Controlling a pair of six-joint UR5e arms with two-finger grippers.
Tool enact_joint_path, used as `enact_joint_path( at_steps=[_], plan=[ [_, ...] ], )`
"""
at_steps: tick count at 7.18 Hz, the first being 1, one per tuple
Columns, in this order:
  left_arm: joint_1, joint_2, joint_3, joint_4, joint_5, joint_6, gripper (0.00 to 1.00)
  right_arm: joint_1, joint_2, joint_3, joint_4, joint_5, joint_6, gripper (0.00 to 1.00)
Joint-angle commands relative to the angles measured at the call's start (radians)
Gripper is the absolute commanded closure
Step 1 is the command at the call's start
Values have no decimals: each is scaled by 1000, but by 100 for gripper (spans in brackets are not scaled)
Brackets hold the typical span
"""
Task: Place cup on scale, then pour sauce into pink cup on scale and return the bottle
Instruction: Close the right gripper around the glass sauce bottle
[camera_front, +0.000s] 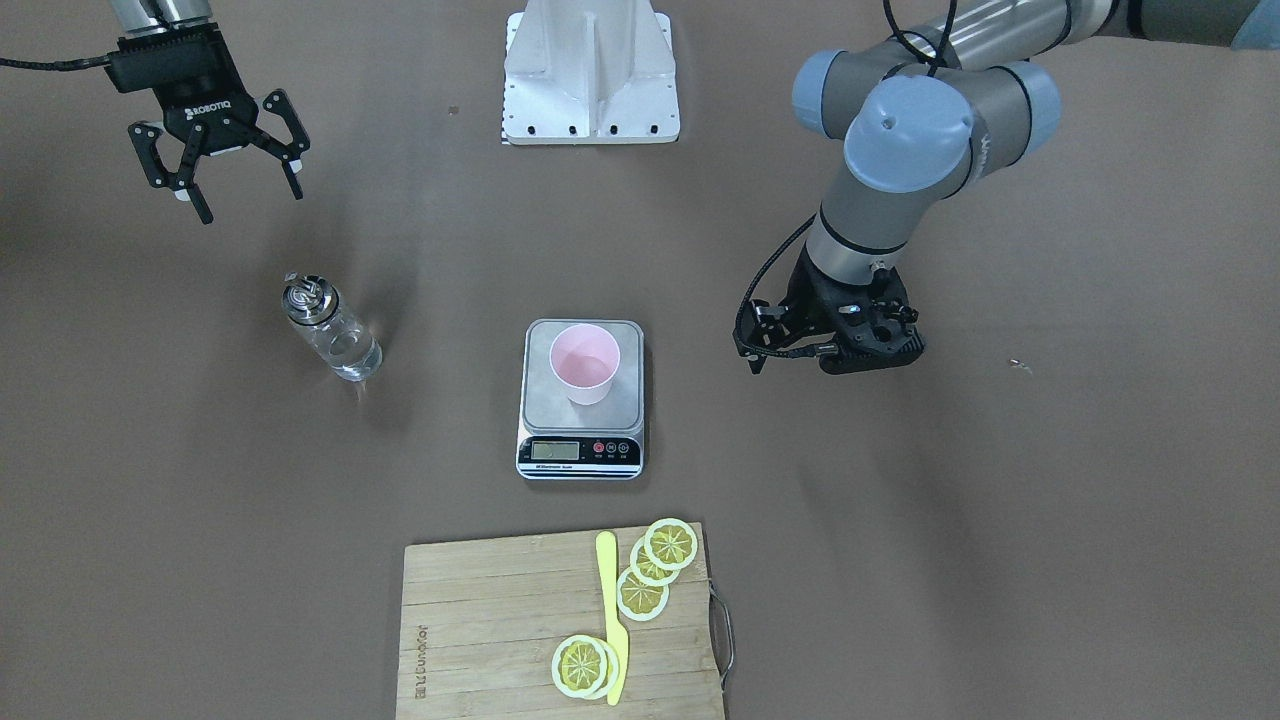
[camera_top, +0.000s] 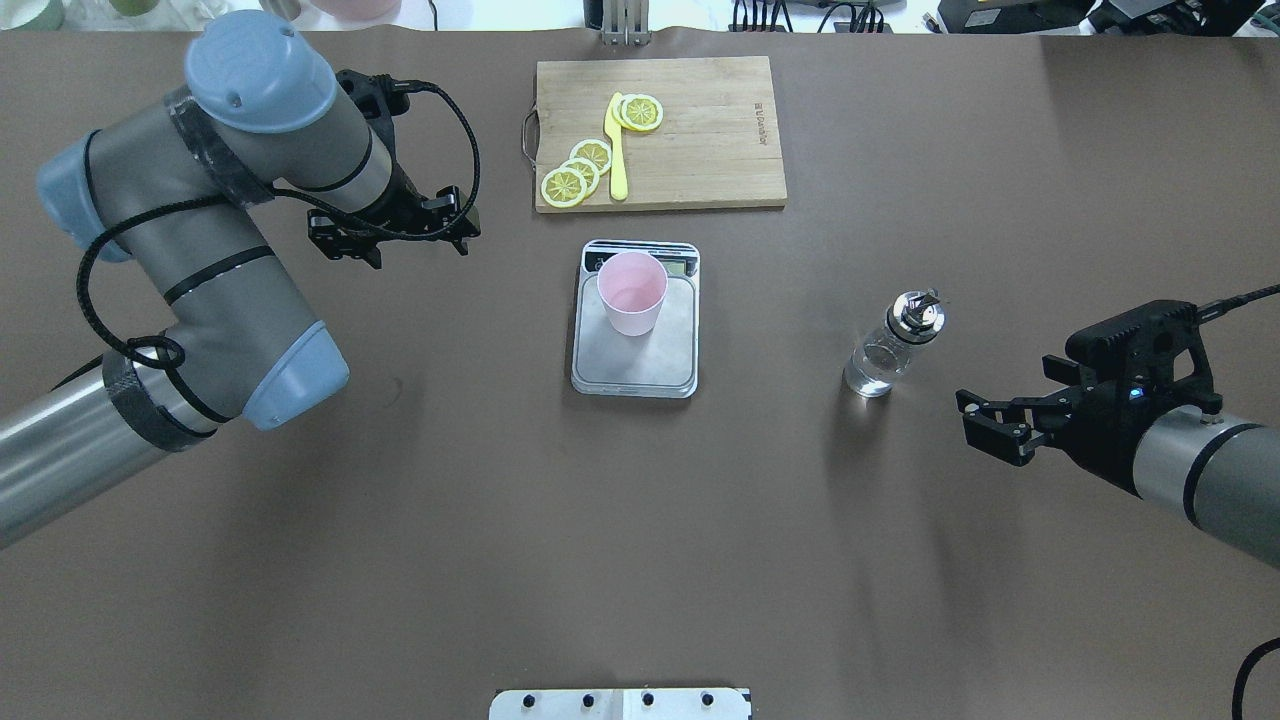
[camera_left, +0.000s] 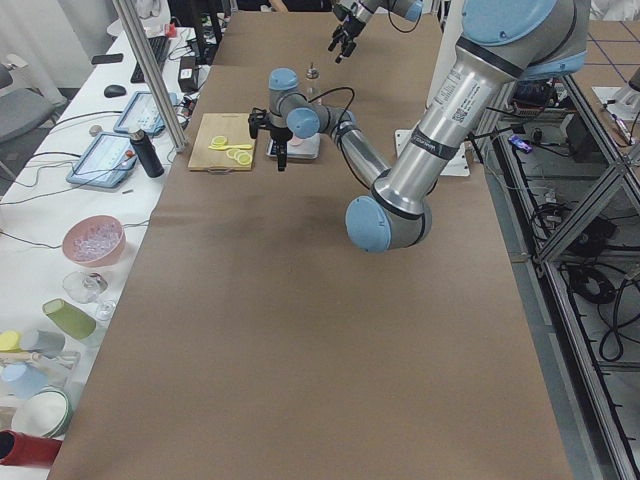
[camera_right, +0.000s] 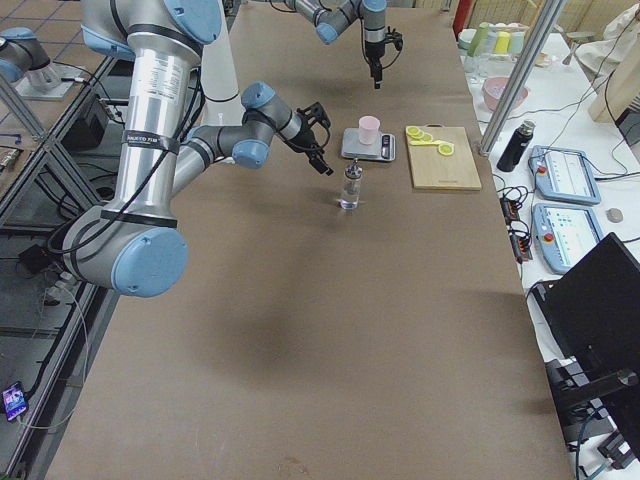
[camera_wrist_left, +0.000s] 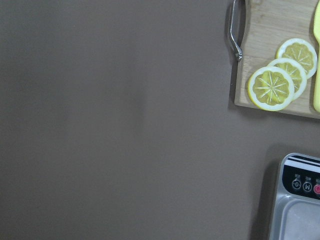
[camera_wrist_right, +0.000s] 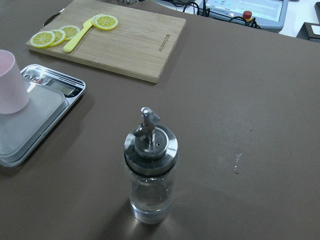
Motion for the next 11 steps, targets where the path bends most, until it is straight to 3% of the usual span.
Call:
enact_joint_path(
  at_steps=[1,3,8,11],
  plan=[
    [0,1,2,0,1,2,1,-43,0,-80,104,-69,-2,4],
    [0,2,5,0,21,3,1,-62,30,-210,285,-128,-11,5],
    [1,7,16,-2,21,3,1,-91,156,-320,314,-200,-77,4],
    [1,7,22,-2,20,3,1,-89,229,-465,475,-247,-163,6]
  ],
)
